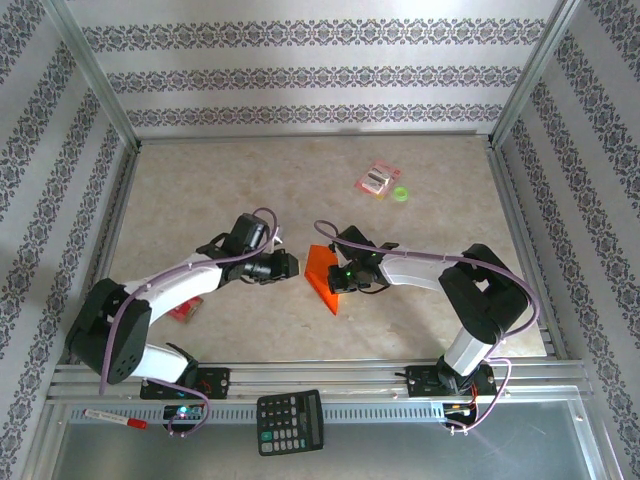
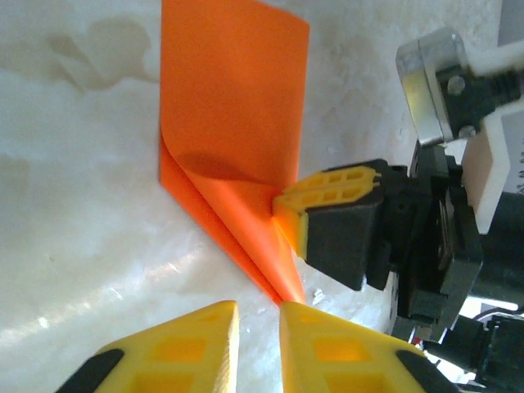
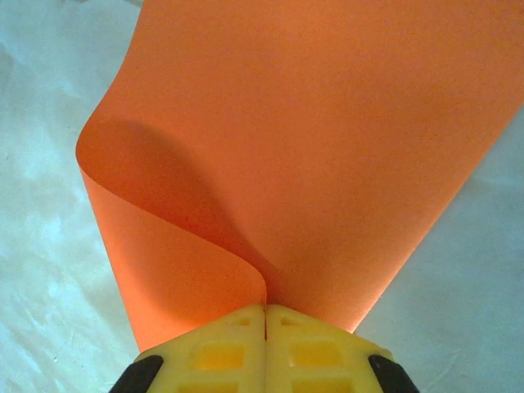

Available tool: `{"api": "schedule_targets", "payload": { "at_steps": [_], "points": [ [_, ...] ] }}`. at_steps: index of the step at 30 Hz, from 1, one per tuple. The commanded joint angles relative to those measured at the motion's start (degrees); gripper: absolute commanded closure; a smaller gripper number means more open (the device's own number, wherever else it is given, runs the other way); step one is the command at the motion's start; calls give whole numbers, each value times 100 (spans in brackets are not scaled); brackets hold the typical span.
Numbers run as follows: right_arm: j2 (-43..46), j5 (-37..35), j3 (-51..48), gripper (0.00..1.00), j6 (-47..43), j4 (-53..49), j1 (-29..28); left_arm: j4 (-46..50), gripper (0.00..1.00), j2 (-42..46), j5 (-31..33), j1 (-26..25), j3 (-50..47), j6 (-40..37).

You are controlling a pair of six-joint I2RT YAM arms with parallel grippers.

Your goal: Fold a paper plane with a square sheet of paper (pick it up from the middle)

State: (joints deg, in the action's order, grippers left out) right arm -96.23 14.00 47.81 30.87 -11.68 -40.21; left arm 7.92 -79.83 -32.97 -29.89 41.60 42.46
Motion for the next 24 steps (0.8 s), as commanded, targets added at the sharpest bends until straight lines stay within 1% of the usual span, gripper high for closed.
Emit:
{"api": "schedule_targets", "payload": {
  "at_steps": [1,4,7,10,13,16,20,24],
  "points": [
    [-238,-119,-136,100,-64,-124,63,-771,85,212,-105,-385,-326,464],
    [-247,-91,-223,100,-22,-71,57,-1402,91,160,-105,-721,-618,758],
    [-230,-109,-274,100,-12,-57,63,-2089,97,54,46,-1087,-826,972],
    [-226,-117,-290,100,-4,-53,65,-2747,100,-158,219,-1376,-950,1204],
    [-228,-121,-300,100,15,-47,64,-3117,100,-381,417,-1568,-987,1411],
    [-221,-108,-305,100,16,-44,58,-3215,100,-645,587,-1753,-937,1584],
    [-219,-100,-332,100,32,-28,63,-3435,100,-892,711,-1851,-997,1806],
    [-212,-87,-352,100,20,-33,58,-3851,100,-1139,768,-1956,-1061,2052]
  ]
}}
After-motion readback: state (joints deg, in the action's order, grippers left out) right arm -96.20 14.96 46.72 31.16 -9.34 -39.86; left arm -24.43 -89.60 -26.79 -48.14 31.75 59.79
